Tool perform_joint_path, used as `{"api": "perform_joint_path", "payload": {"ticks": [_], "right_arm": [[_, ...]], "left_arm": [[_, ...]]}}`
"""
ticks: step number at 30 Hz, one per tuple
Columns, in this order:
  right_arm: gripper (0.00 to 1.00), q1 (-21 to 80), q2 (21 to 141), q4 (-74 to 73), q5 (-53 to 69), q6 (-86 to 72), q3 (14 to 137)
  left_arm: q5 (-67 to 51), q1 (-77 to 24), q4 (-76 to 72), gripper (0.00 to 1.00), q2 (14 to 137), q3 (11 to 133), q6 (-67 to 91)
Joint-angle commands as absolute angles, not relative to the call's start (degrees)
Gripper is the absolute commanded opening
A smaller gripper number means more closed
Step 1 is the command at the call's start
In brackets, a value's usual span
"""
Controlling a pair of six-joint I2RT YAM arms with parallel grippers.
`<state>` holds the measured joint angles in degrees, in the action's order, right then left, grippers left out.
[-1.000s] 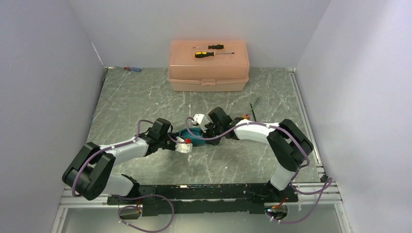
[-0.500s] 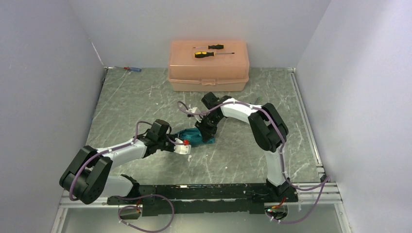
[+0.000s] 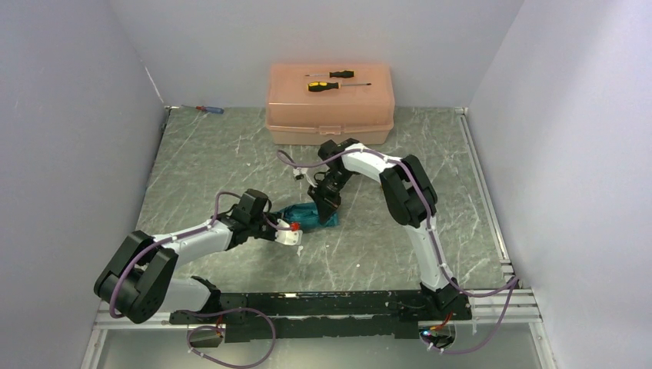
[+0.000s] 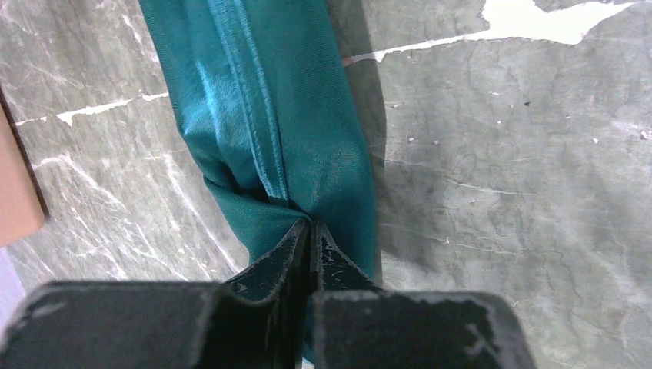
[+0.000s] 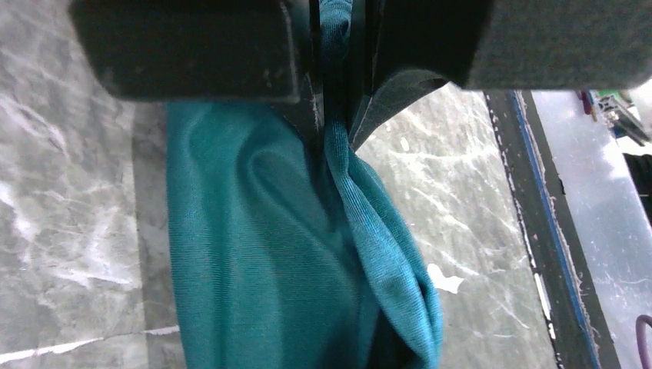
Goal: Fold the napkin into a case and place the utensils inside
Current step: Fold the 2/3-rectangle-folded napkin at the center of the board.
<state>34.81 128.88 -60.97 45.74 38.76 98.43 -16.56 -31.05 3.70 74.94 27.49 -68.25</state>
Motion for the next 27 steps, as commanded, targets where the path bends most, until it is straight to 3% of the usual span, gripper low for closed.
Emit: {"api": "perform_joint_path", "payload": {"ticks": [1, 12, 21, 27], "right_arm": [[0.16, 34.37, 133.44, -66.04, 48.42, 41.26, 100.22], [0.15, 33.11, 133.62, -63.7, 47.34, 39.07, 98.71], [0.14, 33.05, 134.47, -63.54, 47.35, 38.44, 98.59], [0.13, 33.05, 134.87, -63.54, 47.5, 37.91, 99.26]], "left_arm": [[-14.65, -30.94, 5.97, 0.18, 74.19, 28.08, -64.54], [-16.13, -30.88, 11.11, 0.26, 68.54, 32.35, -55.29], [-20.69, -30.97, 14.57, 0.25, 69.19, 37.92, -53.52], [-30.61, -31.51, 17.99, 0.22, 69.11, 40.44, -55.02]]}}
